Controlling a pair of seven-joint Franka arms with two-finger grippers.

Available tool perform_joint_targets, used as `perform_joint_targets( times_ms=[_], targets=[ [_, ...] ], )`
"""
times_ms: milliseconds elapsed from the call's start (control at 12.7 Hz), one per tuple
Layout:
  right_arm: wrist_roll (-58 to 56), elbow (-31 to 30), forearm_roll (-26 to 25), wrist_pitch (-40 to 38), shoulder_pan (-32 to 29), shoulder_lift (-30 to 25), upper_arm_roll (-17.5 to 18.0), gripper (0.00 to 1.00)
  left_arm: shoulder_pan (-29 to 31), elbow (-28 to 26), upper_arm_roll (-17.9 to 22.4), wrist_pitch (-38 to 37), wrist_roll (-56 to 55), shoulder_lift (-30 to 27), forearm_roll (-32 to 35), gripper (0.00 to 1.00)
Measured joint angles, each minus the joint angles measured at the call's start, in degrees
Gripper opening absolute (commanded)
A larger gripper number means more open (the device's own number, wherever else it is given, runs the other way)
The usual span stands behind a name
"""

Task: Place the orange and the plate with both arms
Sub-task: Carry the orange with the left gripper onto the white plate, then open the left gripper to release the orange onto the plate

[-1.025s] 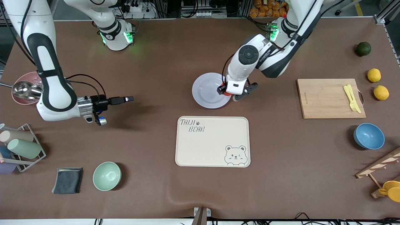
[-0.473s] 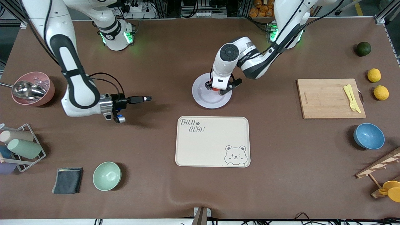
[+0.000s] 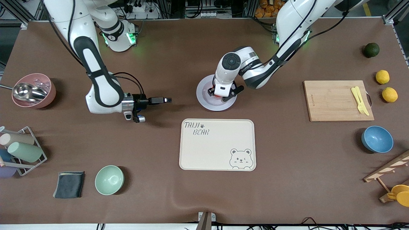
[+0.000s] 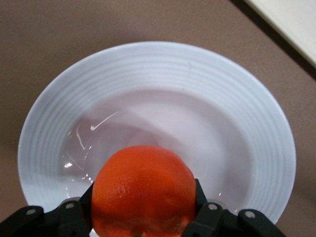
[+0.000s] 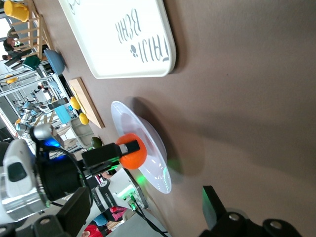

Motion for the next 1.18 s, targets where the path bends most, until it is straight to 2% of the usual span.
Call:
perform_joint_targets(
  times_ms=[79,237,552,788,946,1183],
  targets=[
    [-0.66,-0.1,1.01,0.05,0.31,0.47,-0.01,1.0,0.0,0.78,0.2,0.01,0.0,0.62,0.14,0.98],
    [-3.56,-0.51,5.17,-0.09,1.31,1.24,0.01,1.0,-0.18,2.0,0.41,0.01,0.0,1.32,0.32,1.0],
    [-5.27,-0.74,9.93,-0.04,4.12,2.26,0.04,1.0,-0.46,3.34,1.0,0.01,0.0,1.36,1.24,1.0],
    [-7.2,-0.86,14.19,1.1,6.97,2.94,0.05,0.97,1.0,5.51,1.72,0.04,0.0,-1.47,1.67,1.0],
    [-7.85,-0.87,16.07,2.76,9.18,3.25,0.06,0.92,3.35,8.86,1.88,-1.1,0.04,-4.28,3.55,1.0],
    [-9.93,-0.87,17.19,3.37,10.33,3.77,0.06,0.86,5.15,16.57,2.01,-8.7,0.4,-6.86,8.21,1.0]
  ],
)
